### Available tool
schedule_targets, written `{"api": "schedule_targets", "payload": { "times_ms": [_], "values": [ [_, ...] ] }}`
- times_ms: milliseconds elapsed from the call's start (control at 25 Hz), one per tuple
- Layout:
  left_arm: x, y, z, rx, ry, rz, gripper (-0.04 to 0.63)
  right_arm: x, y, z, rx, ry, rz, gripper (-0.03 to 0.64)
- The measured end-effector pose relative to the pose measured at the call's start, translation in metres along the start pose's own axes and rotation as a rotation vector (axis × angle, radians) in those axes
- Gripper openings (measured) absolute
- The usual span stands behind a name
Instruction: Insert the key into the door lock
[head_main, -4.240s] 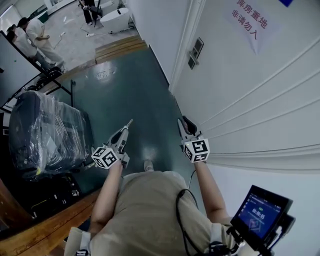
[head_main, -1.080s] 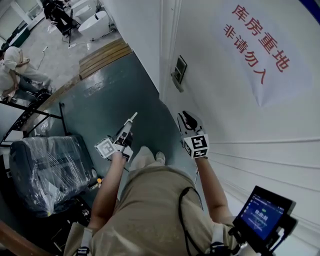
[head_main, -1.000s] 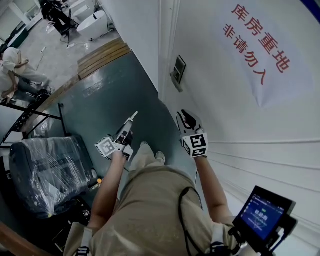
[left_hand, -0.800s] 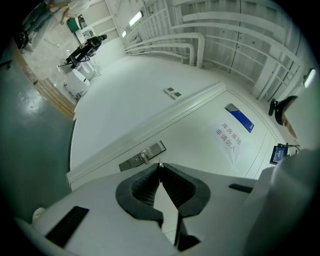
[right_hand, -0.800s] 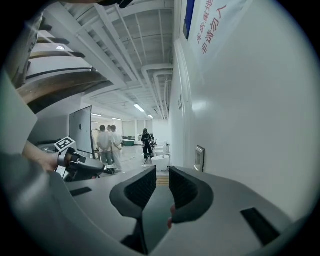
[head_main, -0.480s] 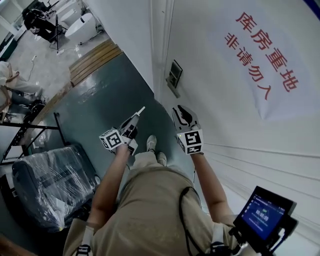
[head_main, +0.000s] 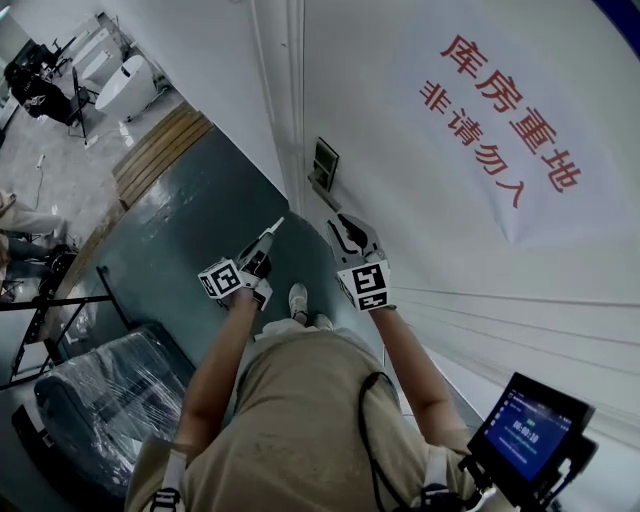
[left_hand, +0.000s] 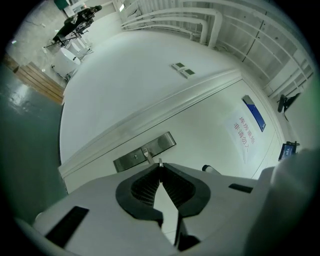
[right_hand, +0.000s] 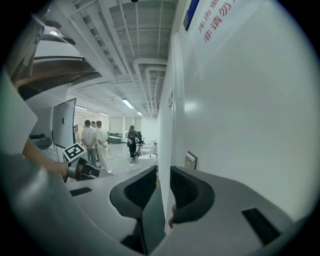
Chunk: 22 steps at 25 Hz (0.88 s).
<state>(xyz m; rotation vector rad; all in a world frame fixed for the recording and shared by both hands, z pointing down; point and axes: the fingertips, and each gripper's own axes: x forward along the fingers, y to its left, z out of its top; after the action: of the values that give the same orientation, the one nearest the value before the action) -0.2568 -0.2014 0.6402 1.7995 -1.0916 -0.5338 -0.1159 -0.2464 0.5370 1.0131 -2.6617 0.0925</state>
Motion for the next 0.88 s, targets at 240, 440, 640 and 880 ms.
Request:
{"api": "schedule_targets", "payload": {
  "times_ms": [240,440,640,880],
  "values": [
    [0.027,0.017,0.006,-0.026,0.045,-0.019,0.032,0.008,-0.008,0.001,0.005,0.019,-0.039,0.077],
    [0.046,0.035,0.008,-0.056,0.083,-0.024,0.032,0.015,-0.016,-0.002,0.002,0.017,-0.068,0.077],
    [0.063,0.054,0.014,-0.087,0.105,-0.027,0.032,0.022,-0.021,-0.002,0.013,0.014,-0.093,0.077],
    [0.080,0.066,0.013,-0.101,0.145,-0.024,0.032,0.028,-0.028,-0.003,0.025,0.008,-0.118,0.077]
  ]
}}
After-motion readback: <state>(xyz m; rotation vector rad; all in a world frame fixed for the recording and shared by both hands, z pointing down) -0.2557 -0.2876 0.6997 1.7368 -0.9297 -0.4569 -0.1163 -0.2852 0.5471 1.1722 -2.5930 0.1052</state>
